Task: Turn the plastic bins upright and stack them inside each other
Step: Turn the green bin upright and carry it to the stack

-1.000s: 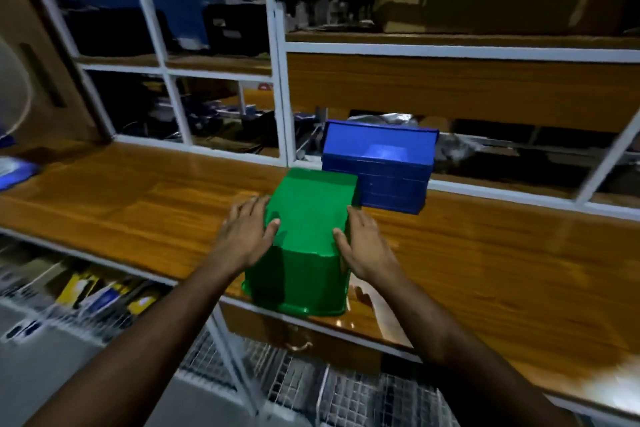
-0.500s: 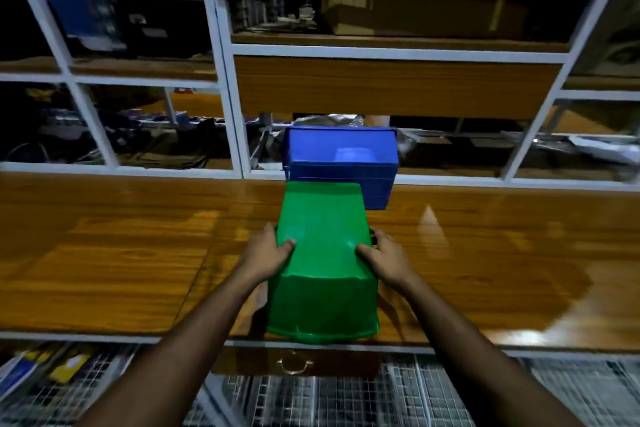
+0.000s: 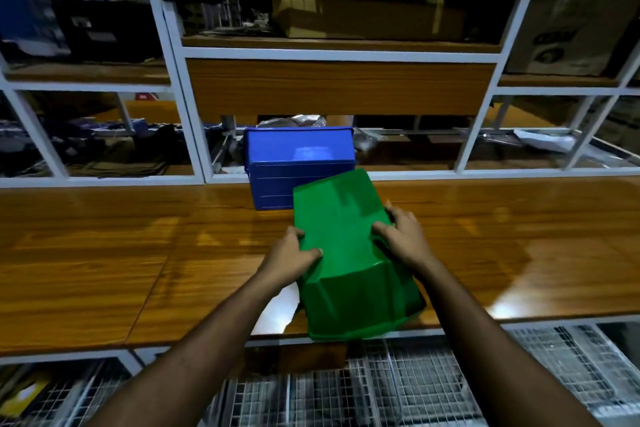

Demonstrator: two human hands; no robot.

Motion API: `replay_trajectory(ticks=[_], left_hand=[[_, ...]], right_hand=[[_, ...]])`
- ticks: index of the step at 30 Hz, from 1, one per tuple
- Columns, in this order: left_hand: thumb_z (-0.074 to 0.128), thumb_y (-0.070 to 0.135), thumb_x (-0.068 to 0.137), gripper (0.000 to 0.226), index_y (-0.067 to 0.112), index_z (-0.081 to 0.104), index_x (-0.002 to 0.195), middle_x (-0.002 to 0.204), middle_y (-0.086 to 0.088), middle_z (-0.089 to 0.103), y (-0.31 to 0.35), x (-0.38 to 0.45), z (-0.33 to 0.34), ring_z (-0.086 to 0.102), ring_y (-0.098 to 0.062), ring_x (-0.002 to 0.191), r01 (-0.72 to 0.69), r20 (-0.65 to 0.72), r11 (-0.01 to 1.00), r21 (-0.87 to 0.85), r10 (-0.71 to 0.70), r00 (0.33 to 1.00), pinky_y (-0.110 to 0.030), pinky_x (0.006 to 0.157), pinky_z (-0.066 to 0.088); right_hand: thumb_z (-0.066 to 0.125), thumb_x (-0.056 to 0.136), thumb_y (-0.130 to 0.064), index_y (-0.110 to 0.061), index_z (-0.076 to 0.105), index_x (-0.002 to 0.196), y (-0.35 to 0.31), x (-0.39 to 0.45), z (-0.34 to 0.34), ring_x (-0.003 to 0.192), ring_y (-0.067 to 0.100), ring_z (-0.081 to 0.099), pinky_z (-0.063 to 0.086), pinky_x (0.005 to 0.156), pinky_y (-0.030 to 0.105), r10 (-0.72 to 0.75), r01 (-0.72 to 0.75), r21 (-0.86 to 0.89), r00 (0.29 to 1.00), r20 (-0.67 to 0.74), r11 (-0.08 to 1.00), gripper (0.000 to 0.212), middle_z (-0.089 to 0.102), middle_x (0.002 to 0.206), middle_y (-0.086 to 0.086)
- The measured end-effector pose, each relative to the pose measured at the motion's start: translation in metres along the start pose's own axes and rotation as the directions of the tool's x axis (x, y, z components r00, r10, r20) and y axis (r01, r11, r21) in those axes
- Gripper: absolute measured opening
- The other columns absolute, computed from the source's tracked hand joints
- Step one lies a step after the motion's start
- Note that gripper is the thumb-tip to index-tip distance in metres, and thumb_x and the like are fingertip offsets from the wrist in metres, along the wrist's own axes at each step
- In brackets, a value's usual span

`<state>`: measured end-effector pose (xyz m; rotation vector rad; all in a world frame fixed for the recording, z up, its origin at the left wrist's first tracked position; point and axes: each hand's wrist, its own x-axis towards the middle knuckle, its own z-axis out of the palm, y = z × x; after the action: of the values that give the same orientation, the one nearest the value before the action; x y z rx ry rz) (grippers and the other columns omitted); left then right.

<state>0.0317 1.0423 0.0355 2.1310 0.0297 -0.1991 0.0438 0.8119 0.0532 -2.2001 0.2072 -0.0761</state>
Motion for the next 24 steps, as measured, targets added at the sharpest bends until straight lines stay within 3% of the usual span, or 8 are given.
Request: replay_trajectory(ticks=[3, 6, 8, 10, 13, 16, 21, 24], left_hand=[[0.073, 0.042, 0.079, 0.039, 0.022, 0.055, 0.109, 0.106, 0.003, 0.067, 0.016, -0.010, 0.008, 0.065, -0.018, 0.098, 0.089, 0.125, 0.971, -0.222, -0.062, 0.990, -0.037, 0.084, 0.055], [0.069, 0.079, 0.059, 0.083, 0.029, 0.058, 0.125, 0.131, 0.002, 0.063, 0.002, 0.018, 0.020, 0.060, -0.021, 0.117, 0.050, 0.115, 0.955, -0.294, -0.017, 0.993, -0.048, 0.102, 0.047], [0.067, 0.086, 0.052, 0.099, 0.035, 0.048, 0.134, 0.140, 0.001, 0.056, -0.010, 0.047, 0.029, 0.057, -0.023, 0.123, 0.047, 0.096, 0.933, -0.356, -0.014, 0.995, -0.050, 0.103, 0.045], [0.071, 0.085, 0.048, 0.102, 0.035, 0.047, 0.134, 0.131, -0.001, 0.063, 0.000, 0.049, 0.025, 0.063, -0.026, 0.114, 0.059, 0.067, 0.908, -0.414, -0.034, 0.997, -0.050, 0.097, 0.050], [0.076, 0.079, 0.048, 0.095, 0.024, 0.056, 0.123, 0.116, -0.004, 0.070, 0.034, 0.011, 0.007, 0.069, -0.028, 0.101, 0.055, 0.044, 0.896, -0.440, -0.039, 0.998, -0.049, 0.091, 0.054], [0.072, 0.061, 0.063, 0.074, 0.018, 0.055, 0.121, 0.113, -0.007, 0.068, 0.050, -0.011, -0.003, 0.067, -0.028, 0.099, 0.045, 0.017, 0.906, -0.421, -0.042, 0.999, -0.042, 0.087, 0.055], [0.062, 0.029, 0.084, 0.054, 0.015, 0.047, 0.134, 0.118, -0.013, 0.063, 0.049, -0.012, -0.007, 0.063, -0.027, 0.097, 0.019, 0.003, 0.872, -0.490, -0.020, 1.000, -0.039, 0.069, 0.052], [0.053, 0.006, 0.091, 0.048, 0.014, 0.045, 0.138, 0.120, -0.011, 0.063, 0.047, -0.012, -0.005, 0.064, -0.023, 0.096, -0.029, -0.035, 0.858, -0.513, 0.012, 0.999, -0.033, 0.065, 0.052]], right_hand=[[0.048, 0.064, -0.058, -0.017, 0.046, 0.143, -0.035, -0.015, -0.008, 0.126, 0.037, 0.044, 0.039, 0.106, 0.049, -0.073, 0.065, -0.203, 0.997, -0.031, 0.977, 0.090, 0.045, 0.134, 0.017], [0.043, 0.066, -0.061, -0.023, 0.042, 0.146, -0.058, -0.029, -0.004, 0.133, 0.033, 0.037, 0.035, 0.108, 0.053, -0.139, 0.143, -0.289, 0.990, 0.034, 0.947, 0.089, 0.041, 0.142, 0.010], [0.040, 0.070, -0.062, -0.024, 0.049, 0.142, -0.068, -0.033, 0.000, 0.132, 0.031, 0.043, 0.037, 0.108, 0.049, -0.230, 0.241, -0.294, 0.971, 0.072, 0.925, 0.082, 0.049, 0.142, 0.009], [0.038, 0.077, -0.063, -0.023, 0.061, 0.130, -0.072, -0.033, -0.001, 0.125, 0.029, 0.054, 0.043, 0.104, 0.045, -0.278, 0.286, -0.289, 0.958, 0.067, 0.914, 0.071, 0.061, 0.135, 0.008], [0.040, 0.088, -0.057, -0.018, 0.066, 0.120, -0.060, -0.023, -0.010, 0.116, 0.033, 0.060, 0.049, 0.096, 0.046, -0.198, 0.179, -0.349, 0.980, -0.019, 0.920, 0.057, 0.067, 0.125, 0.011], [0.045, 0.091, -0.048, -0.011, 0.063, 0.120, -0.039, -0.008, -0.018, 0.113, 0.036, 0.060, 0.051, 0.092, 0.041, -0.044, 0.035, -0.392, 0.999, -0.014, 0.919, 0.050, 0.065, 0.124, 0.018], [0.058, 0.094, -0.018, -0.008, 0.051, 0.139, -0.026, 0.006, -0.016, 0.110, 0.029, 0.064, 0.052, 0.097, 0.044, 0.023, -0.026, 0.103, 0.999, 0.028, 0.994, 0.046, 0.064, 0.129, 0.013], [0.057, 0.093, -0.009, -0.007, 0.052, 0.137, -0.026, 0.014, -0.014, 0.102, 0.026, 0.067, 0.056, 0.091, 0.049, 0.029, -0.037, 0.208, 0.999, 0.042, 0.977, 0.045, 0.066, 0.122, 0.012]])
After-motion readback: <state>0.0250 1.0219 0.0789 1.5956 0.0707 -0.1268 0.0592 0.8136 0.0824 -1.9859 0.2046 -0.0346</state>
